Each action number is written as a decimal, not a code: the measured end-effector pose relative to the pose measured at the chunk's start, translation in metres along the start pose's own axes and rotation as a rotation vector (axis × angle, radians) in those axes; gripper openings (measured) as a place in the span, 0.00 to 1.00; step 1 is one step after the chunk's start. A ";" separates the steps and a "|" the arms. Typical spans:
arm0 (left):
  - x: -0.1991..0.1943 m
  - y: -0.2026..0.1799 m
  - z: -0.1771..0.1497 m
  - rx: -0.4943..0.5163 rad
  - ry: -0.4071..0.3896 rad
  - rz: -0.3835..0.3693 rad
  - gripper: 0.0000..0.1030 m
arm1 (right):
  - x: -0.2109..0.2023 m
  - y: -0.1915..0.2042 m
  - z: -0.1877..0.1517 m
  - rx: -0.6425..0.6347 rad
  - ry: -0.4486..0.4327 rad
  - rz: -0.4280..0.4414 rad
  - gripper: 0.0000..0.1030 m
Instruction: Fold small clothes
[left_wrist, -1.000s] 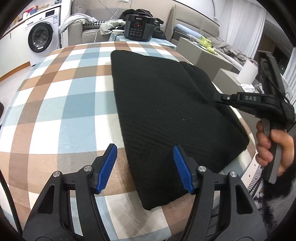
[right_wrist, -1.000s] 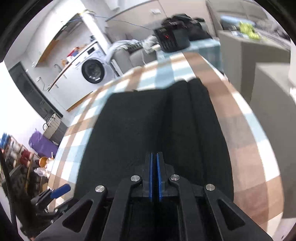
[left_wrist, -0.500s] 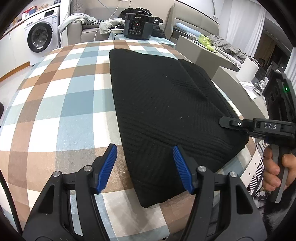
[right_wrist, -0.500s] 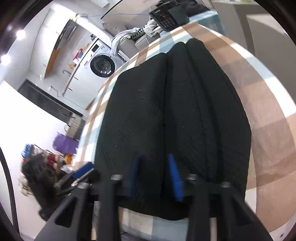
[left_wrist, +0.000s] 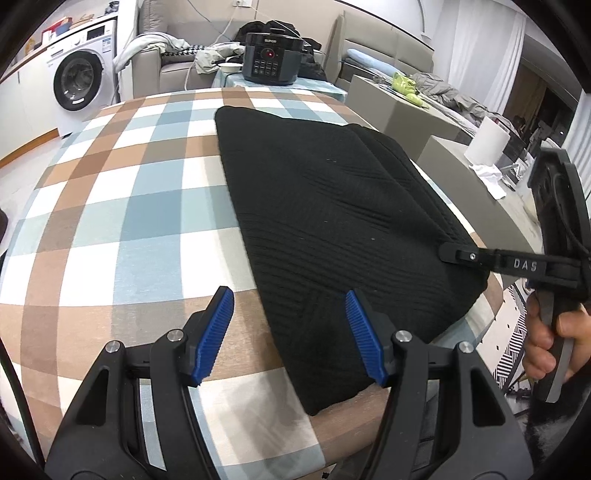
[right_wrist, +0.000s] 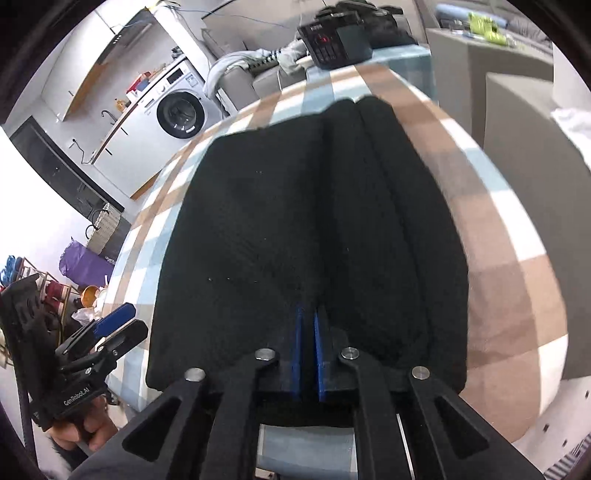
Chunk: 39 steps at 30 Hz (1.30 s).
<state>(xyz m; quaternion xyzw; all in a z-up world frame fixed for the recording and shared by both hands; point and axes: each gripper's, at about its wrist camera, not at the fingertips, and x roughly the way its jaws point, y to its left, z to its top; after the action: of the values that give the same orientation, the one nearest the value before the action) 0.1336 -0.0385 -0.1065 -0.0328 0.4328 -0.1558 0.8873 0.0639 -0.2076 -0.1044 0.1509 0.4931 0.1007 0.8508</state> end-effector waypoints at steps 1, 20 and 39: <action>0.002 -0.003 -0.001 0.005 0.007 -0.007 0.59 | 0.000 -0.001 0.002 -0.002 -0.004 0.016 0.13; 0.005 0.013 -0.002 -0.068 0.007 0.048 0.58 | 0.068 0.001 0.118 -0.021 0.002 0.017 0.09; -0.003 0.016 -0.006 -0.082 -0.016 0.047 0.59 | -0.009 -0.029 0.051 0.019 -0.056 -0.042 0.38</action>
<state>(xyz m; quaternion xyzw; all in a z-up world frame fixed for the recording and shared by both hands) 0.1310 -0.0215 -0.1108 -0.0600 0.4325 -0.1170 0.8920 0.1045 -0.2462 -0.0832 0.1514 0.4731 0.0740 0.8647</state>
